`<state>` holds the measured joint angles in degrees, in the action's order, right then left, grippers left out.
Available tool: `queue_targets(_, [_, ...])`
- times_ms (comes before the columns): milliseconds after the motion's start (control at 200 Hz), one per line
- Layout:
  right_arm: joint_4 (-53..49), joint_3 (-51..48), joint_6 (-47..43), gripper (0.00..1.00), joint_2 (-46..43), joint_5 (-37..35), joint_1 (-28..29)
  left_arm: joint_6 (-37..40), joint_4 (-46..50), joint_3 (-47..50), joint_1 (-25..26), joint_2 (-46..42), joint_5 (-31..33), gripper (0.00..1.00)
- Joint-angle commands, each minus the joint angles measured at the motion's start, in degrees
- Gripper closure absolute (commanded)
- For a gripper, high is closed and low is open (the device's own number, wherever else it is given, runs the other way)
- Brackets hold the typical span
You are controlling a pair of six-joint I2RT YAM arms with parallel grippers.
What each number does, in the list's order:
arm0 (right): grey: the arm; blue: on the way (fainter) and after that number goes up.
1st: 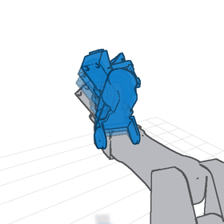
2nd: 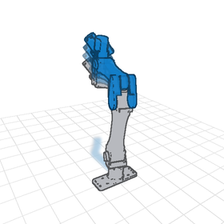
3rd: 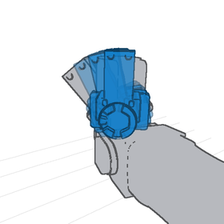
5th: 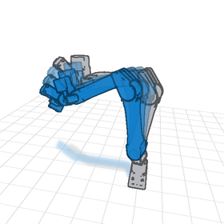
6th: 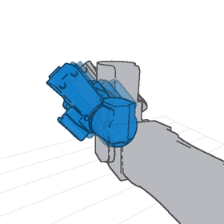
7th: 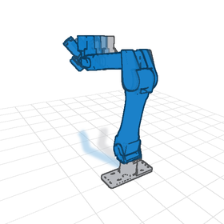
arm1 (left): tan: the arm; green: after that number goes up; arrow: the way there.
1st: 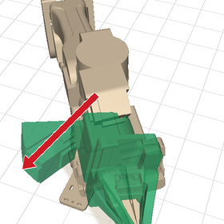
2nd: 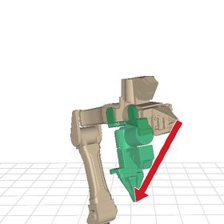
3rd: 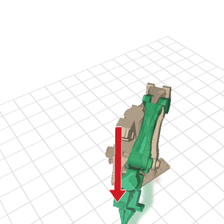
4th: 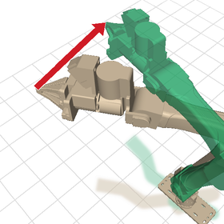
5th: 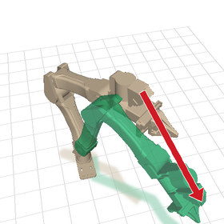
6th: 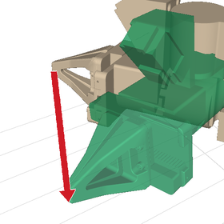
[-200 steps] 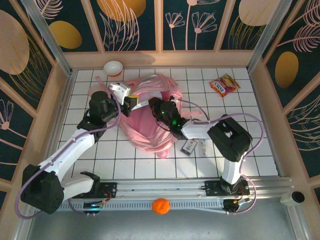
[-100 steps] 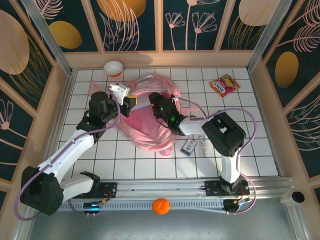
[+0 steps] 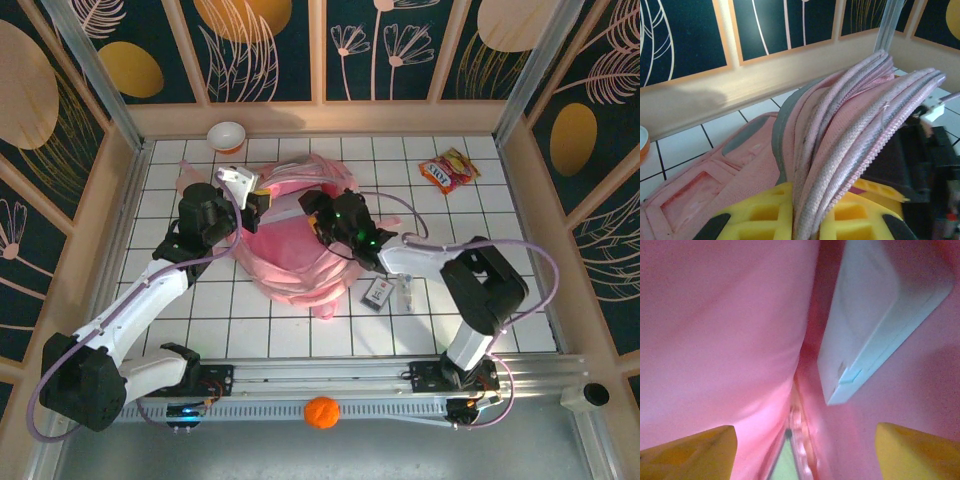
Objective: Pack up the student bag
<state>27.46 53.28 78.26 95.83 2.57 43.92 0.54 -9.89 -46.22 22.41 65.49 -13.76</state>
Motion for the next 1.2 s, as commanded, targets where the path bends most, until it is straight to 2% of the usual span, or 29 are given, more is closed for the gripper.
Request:
queue_targets(0, [-9.5, -0.4, -9.3, 0.28, -7.6, 4.3, 0.1, 0.3, -7.7, -3.3, 0.1, -2.1, 1.1, 1.00])
queue_targets(165, [-31.0, 2.6, -19.8, 0.28, -16.8, 4.4, -0.5, 0.2, -8.1, -2.3, 0.1, -2.1, 1.1, 1.00])
queue_targets(315, [-53.6, 5.5, -26.8, 0.28, -22.9, 4.9, -5.0, 0.1, -8.0, -1.7, 0.1, -2.6, 1.2, 1.00])
queue_targets(410, [-67.5, 6.6, -29.0, 0.28, -24.7, 5.6, -9.2, -0.2, -8.0, -1.2, 0.1, -3.0, 1.3, 1.00])
queue_targets(525, [-79.5, 6.3, -29.5, 0.28, -25.5, 3.5, -10.0, -0.6, -8.1, -0.7, 0.1, -3.4, 1.5, 1.00])
queue_targets(756, [-84.0, -2.0, -32.9, 0.28, -25.0, 2.9, -12.2, -1.9, -9.3, -0.2, 0.1, -3.3, 0.8, 1.00])
queue_targets(841, [-83.7, -3.9, -35.2, 0.29, -22.7, 1.2, -14.4, -2.0, -9.3, -0.4, 0.1, -3.3, 0.2, 1.00])
queue_targets(1191, [-79.4, -7.0, -44.1, 0.31, -11.6, -0.8, -16.9, -1.7, -9.3, -0.2, 0.1, -3.7, 0.5, 1.00])
